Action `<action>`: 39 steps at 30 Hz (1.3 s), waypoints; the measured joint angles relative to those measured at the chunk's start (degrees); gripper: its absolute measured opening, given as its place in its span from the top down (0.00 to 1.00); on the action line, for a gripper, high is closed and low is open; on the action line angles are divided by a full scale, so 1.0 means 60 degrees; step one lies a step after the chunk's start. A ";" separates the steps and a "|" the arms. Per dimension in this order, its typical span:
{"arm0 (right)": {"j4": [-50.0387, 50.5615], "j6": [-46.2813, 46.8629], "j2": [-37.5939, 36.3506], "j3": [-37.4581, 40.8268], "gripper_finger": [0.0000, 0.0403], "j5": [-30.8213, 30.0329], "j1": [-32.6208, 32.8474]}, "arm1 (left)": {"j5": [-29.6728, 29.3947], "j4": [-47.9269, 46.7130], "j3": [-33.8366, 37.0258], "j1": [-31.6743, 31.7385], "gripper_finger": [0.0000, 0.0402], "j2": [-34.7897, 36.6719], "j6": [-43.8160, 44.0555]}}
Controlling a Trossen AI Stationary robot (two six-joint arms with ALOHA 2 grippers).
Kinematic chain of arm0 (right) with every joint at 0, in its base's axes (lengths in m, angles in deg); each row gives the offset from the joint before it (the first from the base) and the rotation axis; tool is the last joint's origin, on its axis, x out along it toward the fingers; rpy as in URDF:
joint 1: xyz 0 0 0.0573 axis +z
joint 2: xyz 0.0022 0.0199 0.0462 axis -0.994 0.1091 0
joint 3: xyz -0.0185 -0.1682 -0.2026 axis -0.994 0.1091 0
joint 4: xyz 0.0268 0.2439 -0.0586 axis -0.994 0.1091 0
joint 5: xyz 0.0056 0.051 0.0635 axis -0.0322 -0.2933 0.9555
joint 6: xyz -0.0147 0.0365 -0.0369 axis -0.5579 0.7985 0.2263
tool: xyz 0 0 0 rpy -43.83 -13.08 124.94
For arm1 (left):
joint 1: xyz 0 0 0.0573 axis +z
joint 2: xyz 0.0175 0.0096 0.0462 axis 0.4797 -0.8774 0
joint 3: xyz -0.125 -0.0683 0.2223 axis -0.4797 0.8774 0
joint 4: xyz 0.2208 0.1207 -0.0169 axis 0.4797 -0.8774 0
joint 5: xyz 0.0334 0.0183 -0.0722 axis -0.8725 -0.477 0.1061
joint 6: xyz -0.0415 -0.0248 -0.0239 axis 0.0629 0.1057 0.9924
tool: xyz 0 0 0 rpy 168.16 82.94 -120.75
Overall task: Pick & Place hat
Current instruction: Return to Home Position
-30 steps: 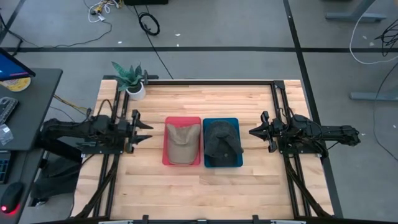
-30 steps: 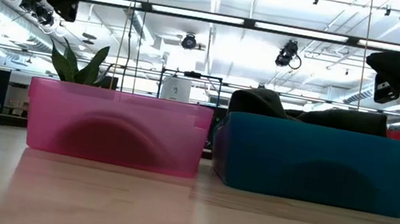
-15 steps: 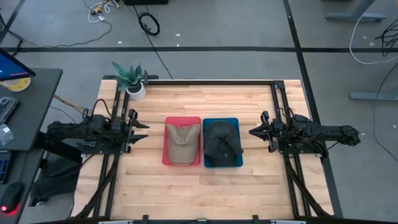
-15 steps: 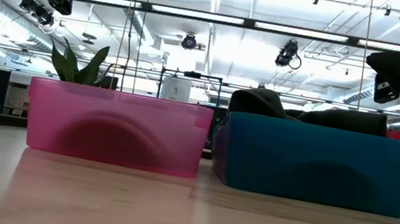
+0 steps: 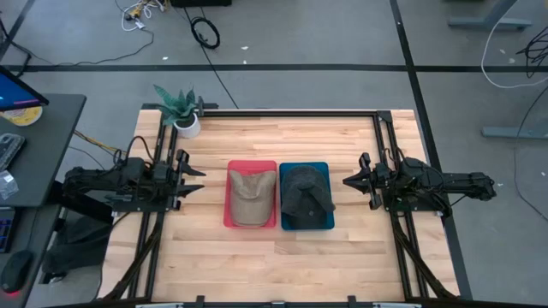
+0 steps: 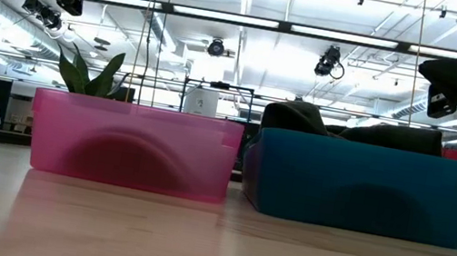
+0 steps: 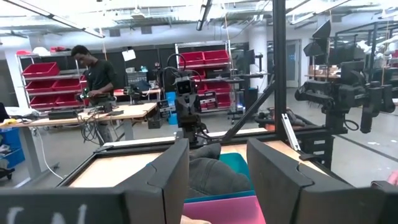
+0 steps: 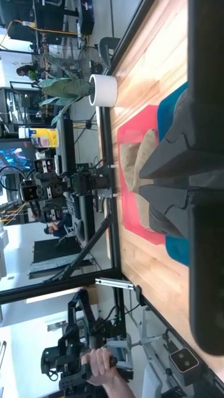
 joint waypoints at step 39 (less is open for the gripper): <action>0.0003 0.0002 0.0000 0.0000 0.92 0.0000 -0.0002 | -0.1115 -0.0244 0.1100 0.0011 0.59 -0.0215 -0.0423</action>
